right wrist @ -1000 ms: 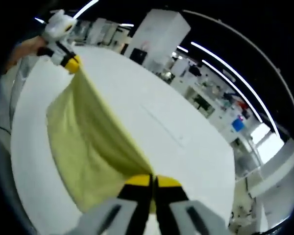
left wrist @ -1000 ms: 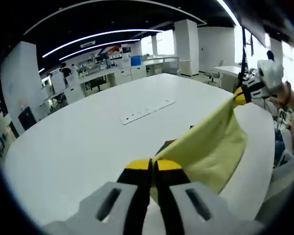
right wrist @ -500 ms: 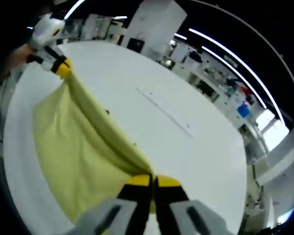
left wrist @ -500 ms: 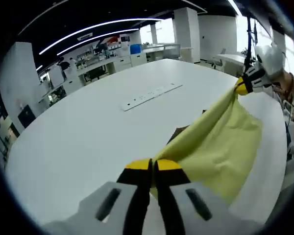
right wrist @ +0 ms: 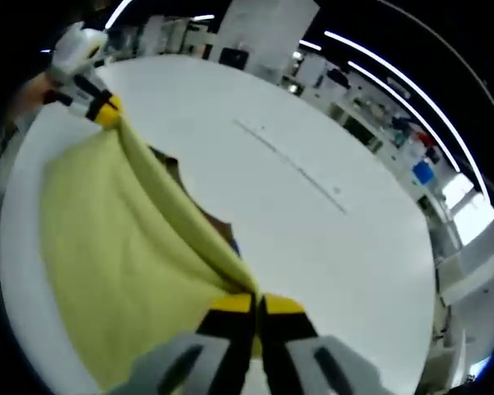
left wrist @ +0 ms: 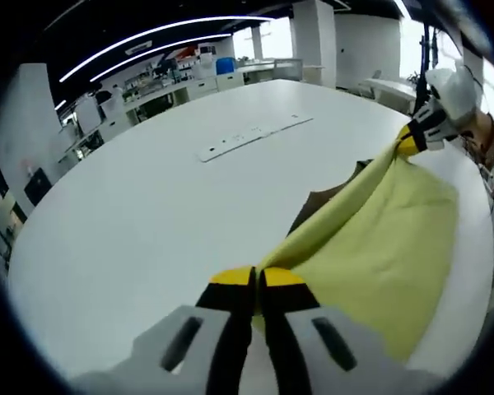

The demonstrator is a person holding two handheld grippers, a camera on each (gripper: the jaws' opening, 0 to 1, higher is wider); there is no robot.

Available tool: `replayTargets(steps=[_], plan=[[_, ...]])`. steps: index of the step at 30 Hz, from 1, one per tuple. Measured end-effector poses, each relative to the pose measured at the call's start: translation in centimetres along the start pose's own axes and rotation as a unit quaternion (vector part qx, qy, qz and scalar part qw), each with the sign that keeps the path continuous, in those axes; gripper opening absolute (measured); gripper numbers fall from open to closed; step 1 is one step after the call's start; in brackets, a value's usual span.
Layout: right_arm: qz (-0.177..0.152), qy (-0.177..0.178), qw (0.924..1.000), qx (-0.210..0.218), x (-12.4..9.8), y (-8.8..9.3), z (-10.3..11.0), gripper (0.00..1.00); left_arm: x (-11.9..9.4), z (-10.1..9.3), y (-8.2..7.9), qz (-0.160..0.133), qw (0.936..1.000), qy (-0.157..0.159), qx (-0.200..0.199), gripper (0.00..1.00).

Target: Fold the garment on the visible template until the final outline fits inside the template.

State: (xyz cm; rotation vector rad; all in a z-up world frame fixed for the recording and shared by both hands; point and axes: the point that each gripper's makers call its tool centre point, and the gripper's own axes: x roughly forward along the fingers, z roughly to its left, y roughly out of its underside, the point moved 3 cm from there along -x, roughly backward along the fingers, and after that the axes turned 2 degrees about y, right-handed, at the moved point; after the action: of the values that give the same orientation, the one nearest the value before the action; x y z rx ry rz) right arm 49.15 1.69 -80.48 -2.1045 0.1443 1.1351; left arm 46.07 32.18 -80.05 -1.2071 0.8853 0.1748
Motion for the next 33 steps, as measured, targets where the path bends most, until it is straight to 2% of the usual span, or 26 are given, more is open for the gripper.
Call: replayTargets(steps=[4,8,11,14,18,20,25,30,33], plan=[[0.011,-0.005,0.9999,-0.003,0.9,0.6,0.2,0.00,0.4,0.0,0.1,0.001,1.0000,0.002,-0.004,0.00],[0.018,-0.011,0.9998,0.001,1.3,1.2,0.4,0.00,1.1,0.6,0.5,0.000,0.9996,0.006,-0.027,0.03],[0.010,-0.015,0.9997,0.016,1.7,1.2,0.2,0.00,1.1,0.7,1.0,0.001,0.9995,0.007,-0.032,0.05],[-0.001,-0.022,0.9979,0.062,1.5,1.2,-0.1,0.01,1.0,1.0,0.9,0.001,0.9997,-0.002,-0.023,0.10],[-0.020,-0.032,0.9909,0.129,0.8,1.4,-0.6,0.09,0.0,1.0,0.7,-0.012,0.9999,0.001,-0.008,0.11],[-0.032,-0.038,0.9880,0.146,0.5,1.4,-0.7,0.14,-0.4,1.0,0.7,-0.017,0.9998,0.005,0.001,0.09],[-0.037,-0.034,0.9906,0.127,-1.0,2.1,-1.0,0.16,-1.9,0.9,0.3,-0.036,0.9990,0.006,0.026,0.08],[-0.052,-0.022,0.9939,0.095,-2.0,1.9,-1.4,0.17,-2.3,0.9,0.7,-0.047,0.9973,0.014,0.054,0.08],[-0.068,-0.030,0.9950,0.068,-2.3,1.4,-1.1,0.17,-2.0,1.0,0.6,-0.052,0.9960,0.025,0.069,0.08]])
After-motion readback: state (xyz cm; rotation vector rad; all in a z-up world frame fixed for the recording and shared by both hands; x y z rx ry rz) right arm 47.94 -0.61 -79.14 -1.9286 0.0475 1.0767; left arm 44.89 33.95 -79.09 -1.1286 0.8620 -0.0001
